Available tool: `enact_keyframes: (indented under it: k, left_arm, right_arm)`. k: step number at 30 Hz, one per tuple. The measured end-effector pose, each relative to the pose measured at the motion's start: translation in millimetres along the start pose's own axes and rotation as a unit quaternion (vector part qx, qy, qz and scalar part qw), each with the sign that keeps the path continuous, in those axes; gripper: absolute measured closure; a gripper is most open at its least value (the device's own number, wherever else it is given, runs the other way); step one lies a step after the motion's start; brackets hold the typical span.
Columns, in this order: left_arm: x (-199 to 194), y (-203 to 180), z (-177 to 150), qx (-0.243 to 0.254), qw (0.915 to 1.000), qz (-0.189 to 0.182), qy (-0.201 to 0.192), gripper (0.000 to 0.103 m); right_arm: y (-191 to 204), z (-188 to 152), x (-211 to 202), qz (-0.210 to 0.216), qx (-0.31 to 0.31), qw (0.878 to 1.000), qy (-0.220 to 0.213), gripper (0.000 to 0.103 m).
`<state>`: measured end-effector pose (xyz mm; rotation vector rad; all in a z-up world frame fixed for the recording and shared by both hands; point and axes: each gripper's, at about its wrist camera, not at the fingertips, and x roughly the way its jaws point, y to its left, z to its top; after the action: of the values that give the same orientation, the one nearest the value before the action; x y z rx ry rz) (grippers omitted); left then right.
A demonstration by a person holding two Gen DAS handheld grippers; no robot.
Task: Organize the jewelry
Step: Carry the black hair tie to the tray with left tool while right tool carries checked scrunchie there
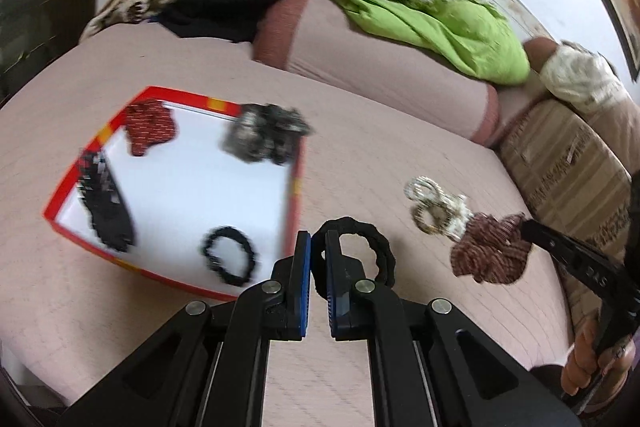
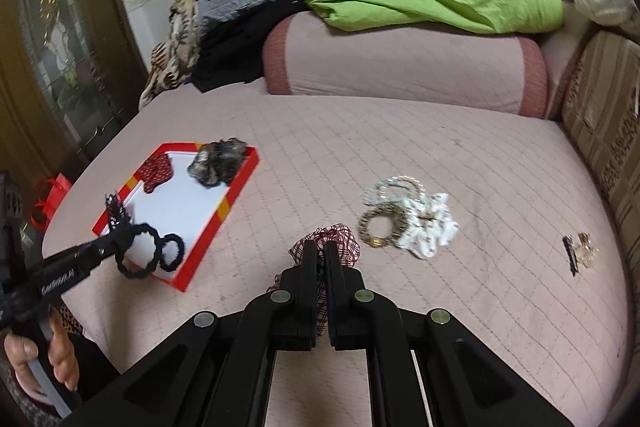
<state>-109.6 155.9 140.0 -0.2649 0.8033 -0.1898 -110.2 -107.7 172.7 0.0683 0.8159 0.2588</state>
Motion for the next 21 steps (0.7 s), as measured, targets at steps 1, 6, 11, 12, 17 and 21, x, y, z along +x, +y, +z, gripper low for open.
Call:
enact_keyframes:
  k: [1,6,11,12,17,21]
  left_arm:
    - [0.1,8.4,2.5,-0.006,1.0,0.005,-0.002,0.096]
    - [5.0,48.3,15.9,-0.03,0.999,0.032,-0.009,0.097]
    - [19.8,85.5,28.5,-0.066,0.9967,0.047,-0.005,0.096]
    - [23.5,92.9,31.0,-0.073,0.9961,0.049,-0.004,0.096]
    - [44.7,120.5,44.7,-0.092,0.9936,0.066,-0.001,0.097]
    - [61.9,140.2,55.7,-0.107,0.9914,0.075,0.007,0.096]
  right_arm:
    - [7.3,1.9,3.3,0.003,-0.006,1.0,0.002,0.099]
    - [38.4,9.1,21.2,0.015,-0.033,0.999,0.016,0.099]
    - [71.2,17.5,42.8,0.04,-0.051,0.998,0.028,0.099]
    - [77.1,19.2,47.3,0.047,-0.052,0.997,0.031,0.099]
    - [111.0,27.4,80.6,0.073,-0.064,0.994,0.055,0.099]
    - [135.4,35.9,105.6,0.087,-0.07,0.991,0.069,0.099]
